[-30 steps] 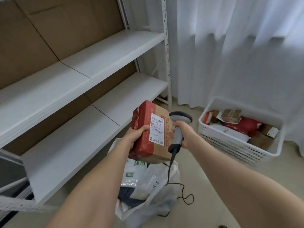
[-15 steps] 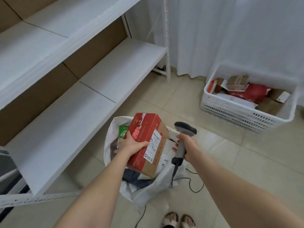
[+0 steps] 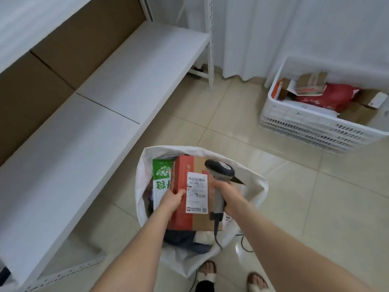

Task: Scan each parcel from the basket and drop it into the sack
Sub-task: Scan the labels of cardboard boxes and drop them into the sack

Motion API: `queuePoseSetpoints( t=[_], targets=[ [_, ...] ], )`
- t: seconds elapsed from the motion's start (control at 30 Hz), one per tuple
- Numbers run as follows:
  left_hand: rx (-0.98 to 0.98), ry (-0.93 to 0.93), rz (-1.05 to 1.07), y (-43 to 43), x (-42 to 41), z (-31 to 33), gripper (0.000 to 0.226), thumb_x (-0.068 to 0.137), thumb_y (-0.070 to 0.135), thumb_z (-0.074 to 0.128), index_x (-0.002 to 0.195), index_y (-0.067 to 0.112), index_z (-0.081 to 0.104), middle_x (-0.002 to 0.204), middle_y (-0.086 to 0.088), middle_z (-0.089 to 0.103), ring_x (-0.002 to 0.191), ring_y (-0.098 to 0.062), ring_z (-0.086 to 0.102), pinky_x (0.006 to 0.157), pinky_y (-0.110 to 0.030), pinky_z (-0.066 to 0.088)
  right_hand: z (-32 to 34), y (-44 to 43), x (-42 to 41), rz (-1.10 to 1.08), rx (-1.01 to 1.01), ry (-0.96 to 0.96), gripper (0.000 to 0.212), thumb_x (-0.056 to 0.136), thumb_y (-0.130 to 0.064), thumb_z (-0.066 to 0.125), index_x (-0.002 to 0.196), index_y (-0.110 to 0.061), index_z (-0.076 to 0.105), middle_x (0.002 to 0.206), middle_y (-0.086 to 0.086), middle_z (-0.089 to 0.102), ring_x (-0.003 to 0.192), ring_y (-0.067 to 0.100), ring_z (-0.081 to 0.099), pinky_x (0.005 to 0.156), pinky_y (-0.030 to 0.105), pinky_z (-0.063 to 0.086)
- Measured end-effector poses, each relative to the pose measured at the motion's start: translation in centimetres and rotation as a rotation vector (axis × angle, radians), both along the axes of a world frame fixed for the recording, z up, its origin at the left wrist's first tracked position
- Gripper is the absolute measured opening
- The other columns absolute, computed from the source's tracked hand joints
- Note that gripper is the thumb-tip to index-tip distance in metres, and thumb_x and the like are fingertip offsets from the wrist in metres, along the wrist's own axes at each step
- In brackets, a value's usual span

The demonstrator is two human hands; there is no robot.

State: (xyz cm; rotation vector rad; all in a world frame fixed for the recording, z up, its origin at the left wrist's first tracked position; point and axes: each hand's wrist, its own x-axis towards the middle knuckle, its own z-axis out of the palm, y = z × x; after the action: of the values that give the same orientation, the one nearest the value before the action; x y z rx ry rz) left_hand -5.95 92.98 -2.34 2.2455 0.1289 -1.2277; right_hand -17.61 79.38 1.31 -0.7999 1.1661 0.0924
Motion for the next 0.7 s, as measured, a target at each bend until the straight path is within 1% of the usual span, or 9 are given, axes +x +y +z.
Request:
queuePoseSetpoints(
  t=[0.03,0.1,0.2,0.3,0.43,0.5,0.53,0.6,0.7],
  targets=[
    [0.049,-0.048,-0.017,0.2,0.4,-1.1,0.055,0.089,0.038,0.059,0.136,0.012,0.046,0.129,-0.010,0.060,0.111,-0.029,0.059,0.095,-0.035,0.047,-0.6,0.5,0.6,0.023,-0.009,0.009,0.029,0.086,-0.012,0.067,0.113,-0.013,0.057,0.100,0.012,0.071,0.089,0.029,0.069,0.079,0.045,0.058],
    [0.107,-0.133,-0.104,0.3,1.0,-2.3,0.054,0.091,0.030,0.060,0.138,0.012,0.039,0.129,-0.008,0.058,0.113,-0.028,0.059,0.092,-0.033,0.046,-1.5,1.3,1.9,0.074,-0.028,0.011,0.027,0.087,-0.011,0.066,0.112,-0.014,0.056,0.098,0.010,0.071,0.084,0.024,0.069,0.070,0.038,0.057],
    [0.063,-0.273,-0.217,-0.4,2.4,-3.7,0.061,0.090,0.030,0.063,0.142,0.018,0.034,0.129,-0.005,0.057,0.113,-0.024,0.059,0.088,-0.036,0.047,-3.0,2.2,3.6,0.138,-0.082,0.009,0.028,0.086,-0.008,0.066,0.112,-0.012,0.058,0.101,0.010,0.070,0.088,0.023,0.069,0.076,0.036,0.057],
    [0.064,-0.380,-0.240,-1.3,4.5,-5.0,0.050,0.093,0.029,0.058,0.138,0.019,0.041,0.126,-0.005,0.058,0.112,-0.026,0.058,0.088,-0.038,0.046,-4.9,3.3,6.0,0.206,-0.161,-0.002,0.019,0.084,-0.006,0.066,0.097,-0.018,0.060,0.106,0.011,0.069,0.090,0.022,0.068,0.073,0.030,0.057],
    [0.078,-0.462,-0.184,0.0,7.2,-6.7,0.023,0.096,0.030,0.046,0.115,0.022,0.056,0.112,-0.005,0.064,0.100,-0.027,0.060,0.086,-0.033,0.045,-8.4,5.7,9.3,0.390,-0.220,0.043,0.024,0.070,-0.026,0.070,0.091,-0.034,0.062,0.138,0.015,0.052,0.129,0.032,0.049,0.101,0.047,0.048],
    [0.080,-0.545,-0.201,1.4,8.3,-7.5,0.023,0.095,0.040,0.041,0.097,0.027,0.060,0.103,-0.004,0.068,0.093,-0.025,0.062,0.093,-0.042,0.049,-9.2,6.9,10.6,0.490,-0.250,0.055,0.036,0.074,-0.026,0.069,0.110,-0.030,0.063,0.155,0.014,0.030,0.146,0.032,0.022,0.116,0.053,0.027],
    [0.122,-0.570,-0.225,2.0,8.8,-7.8,0.022,0.094,0.042,0.041,0.099,0.031,0.060,0.108,-0.003,0.066,0.098,-0.025,0.061,0.095,-0.045,0.048,-9.5,7.5,11.2,0.534,-0.274,0.055,0.049,0.079,-0.024,0.068,0.127,-0.026,0.058,0.160,0.013,0.018,0.150,0.031,0.006,0.121,0.052,0.012],
    [0.268,-0.671,-0.322,3.5,9.5,-8.0,0.037,0.092,0.038,0.049,0.128,0.033,0.048,0.135,-0.004,0.049,0.121,-0.027,0.048,0.104,-0.045,0.040,-9.8,8.1,12.4,0.618,-0.318,0.027,0.070,0.086,-0.021,0.063,0.150,-0.024,0.036,0.164,0.009,0.001,0.149,0.027,-0.016,0.119,0.051,-0.007],
    [0.461,-0.744,-0.034,7.1,10.0,-7.5,0.074,0.088,0.039,0.061,0.148,0.022,0.022,0.151,-0.013,0.026,0.136,-0.032,0.029,0.108,-0.046,0.029,-9.6,8.1,13.9,0.750,-0.407,0.045,0.076,0.091,-0.022,0.058,0.156,-0.020,0.019,0.165,0.000,-0.005,0.148,0.029,-0.019,0.118,0.055,-0.009]
  ],
)
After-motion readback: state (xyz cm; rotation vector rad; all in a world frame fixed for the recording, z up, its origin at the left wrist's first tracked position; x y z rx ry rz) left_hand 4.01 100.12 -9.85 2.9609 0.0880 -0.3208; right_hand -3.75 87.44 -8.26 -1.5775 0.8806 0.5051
